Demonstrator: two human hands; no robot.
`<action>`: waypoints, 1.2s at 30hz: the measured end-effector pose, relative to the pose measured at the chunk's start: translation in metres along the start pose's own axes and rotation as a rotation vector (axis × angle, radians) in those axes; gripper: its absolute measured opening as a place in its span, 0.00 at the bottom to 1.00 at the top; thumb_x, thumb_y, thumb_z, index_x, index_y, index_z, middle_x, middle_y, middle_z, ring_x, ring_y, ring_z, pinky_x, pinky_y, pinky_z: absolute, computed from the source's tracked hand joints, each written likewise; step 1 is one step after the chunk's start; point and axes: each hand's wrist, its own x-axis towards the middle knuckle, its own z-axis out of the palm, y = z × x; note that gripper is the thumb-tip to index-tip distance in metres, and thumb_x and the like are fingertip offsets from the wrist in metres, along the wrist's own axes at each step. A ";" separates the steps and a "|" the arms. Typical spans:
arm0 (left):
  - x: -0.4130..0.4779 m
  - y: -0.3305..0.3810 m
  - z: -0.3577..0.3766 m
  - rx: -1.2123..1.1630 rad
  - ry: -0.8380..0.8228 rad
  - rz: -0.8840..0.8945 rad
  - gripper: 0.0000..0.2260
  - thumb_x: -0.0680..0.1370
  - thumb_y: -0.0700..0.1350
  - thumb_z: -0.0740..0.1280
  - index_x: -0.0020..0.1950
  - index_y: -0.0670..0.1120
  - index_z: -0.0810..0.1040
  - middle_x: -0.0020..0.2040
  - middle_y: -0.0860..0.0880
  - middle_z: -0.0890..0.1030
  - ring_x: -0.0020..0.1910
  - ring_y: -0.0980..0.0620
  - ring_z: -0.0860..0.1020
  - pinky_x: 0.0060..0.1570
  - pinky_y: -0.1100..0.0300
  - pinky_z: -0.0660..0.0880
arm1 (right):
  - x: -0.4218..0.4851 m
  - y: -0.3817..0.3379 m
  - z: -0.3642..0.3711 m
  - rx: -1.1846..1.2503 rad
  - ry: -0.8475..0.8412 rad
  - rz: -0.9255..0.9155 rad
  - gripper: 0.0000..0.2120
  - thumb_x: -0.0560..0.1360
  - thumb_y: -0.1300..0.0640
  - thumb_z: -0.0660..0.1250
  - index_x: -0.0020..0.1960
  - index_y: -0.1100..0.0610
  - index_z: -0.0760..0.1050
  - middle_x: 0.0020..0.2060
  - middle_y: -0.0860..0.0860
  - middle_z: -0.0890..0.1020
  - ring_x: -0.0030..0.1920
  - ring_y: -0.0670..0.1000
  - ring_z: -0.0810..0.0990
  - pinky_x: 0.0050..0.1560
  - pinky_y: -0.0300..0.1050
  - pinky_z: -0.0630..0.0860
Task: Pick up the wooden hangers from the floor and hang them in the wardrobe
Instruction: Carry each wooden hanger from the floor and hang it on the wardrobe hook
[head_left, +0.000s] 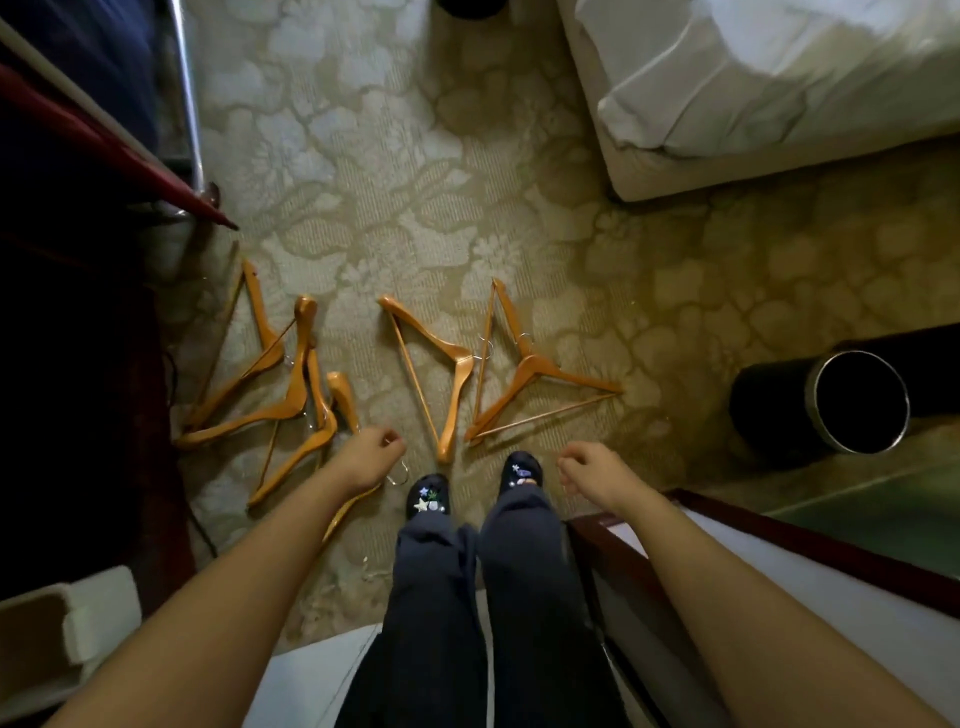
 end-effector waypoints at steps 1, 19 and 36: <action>0.020 0.006 0.004 0.000 -0.009 -0.006 0.11 0.80 0.44 0.59 0.58 0.40 0.75 0.51 0.41 0.78 0.52 0.44 0.77 0.53 0.53 0.72 | 0.023 0.001 -0.003 0.008 -0.002 0.006 0.08 0.78 0.61 0.58 0.49 0.61 0.76 0.41 0.56 0.78 0.44 0.54 0.75 0.44 0.43 0.69; 0.373 -0.006 0.186 0.072 -0.149 -0.005 0.12 0.80 0.47 0.61 0.62 0.45 0.73 0.57 0.46 0.78 0.56 0.49 0.76 0.53 0.57 0.73 | 0.391 0.124 0.032 -0.056 0.056 0.115 0.14 0.77 0.54 0.64 0.61 0.56 0.74 0.55 0.52 0.79 0.55 0.52 0.78 0.59 0.51 0.75; 0.511 0.004 0.258 0.184 -0.270 0.149 0.26 0.78 0.46 0.63 0.74 0.51 0.57 0.64 0.43 0.74 0.59 0.46 0.76 0.60 0.47 0.75 | 0.538 0.186 0.022 -0.440 0.245 0.030 0.25 0.74 0.50 0.68 0.68 0.54 0.66 0.63 0.53 0.74 0.65 0.55 0.72 0.67 0.55 0.66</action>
